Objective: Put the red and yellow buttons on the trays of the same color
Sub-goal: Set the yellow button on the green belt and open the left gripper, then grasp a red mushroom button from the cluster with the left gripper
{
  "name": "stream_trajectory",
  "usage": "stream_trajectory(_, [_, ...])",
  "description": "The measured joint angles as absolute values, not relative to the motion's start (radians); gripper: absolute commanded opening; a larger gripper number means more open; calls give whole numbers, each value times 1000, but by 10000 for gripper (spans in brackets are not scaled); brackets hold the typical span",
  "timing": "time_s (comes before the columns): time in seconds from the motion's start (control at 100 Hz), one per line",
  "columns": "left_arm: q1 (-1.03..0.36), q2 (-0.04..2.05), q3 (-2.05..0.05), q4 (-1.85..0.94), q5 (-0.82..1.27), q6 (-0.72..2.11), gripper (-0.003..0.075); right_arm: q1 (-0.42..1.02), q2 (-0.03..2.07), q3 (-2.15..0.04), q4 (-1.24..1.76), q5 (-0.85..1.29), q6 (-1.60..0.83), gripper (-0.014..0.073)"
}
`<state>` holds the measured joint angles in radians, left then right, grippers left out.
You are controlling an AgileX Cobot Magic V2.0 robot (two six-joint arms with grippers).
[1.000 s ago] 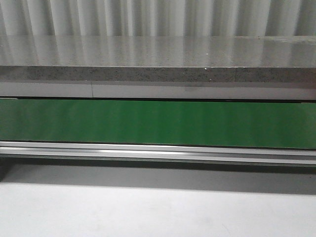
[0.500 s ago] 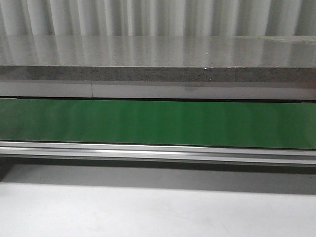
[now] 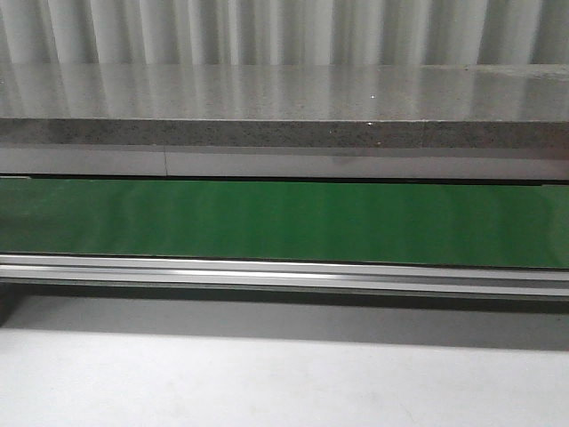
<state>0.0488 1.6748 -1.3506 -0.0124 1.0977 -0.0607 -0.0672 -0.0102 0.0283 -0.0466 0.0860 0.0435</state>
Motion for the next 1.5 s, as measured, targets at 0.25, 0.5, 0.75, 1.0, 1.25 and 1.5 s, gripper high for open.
stream_trajectory(0.25, [49,1690,-1351,-23,1121,-25,531,-67,-10,28,-47,86,43,-64])
stream_trajectory(0.5, [49,1690,-1372,-70,1119,-22,532,-67,-10,28,-47,86,43,-64])
stream_trajectory(0.75, [49,1606,-1440,-107,1141,-22,531,-67,-10,28,-47,86,43,-64])
stream_trajectory(1.0, [122,1512,-1443,-108,1228,-22,525,-67,-10,28,-47,86,43,-64])
stream_trajectory(1.25, [254,1509,-1427,-86,1242,-29,525,-67,-10,28,-47,86,43,-64])
stream_trajectory(1.5, [415,1509,-1310,-36,1242,-39,525,-67,-10,28,-47,86,43,-64])
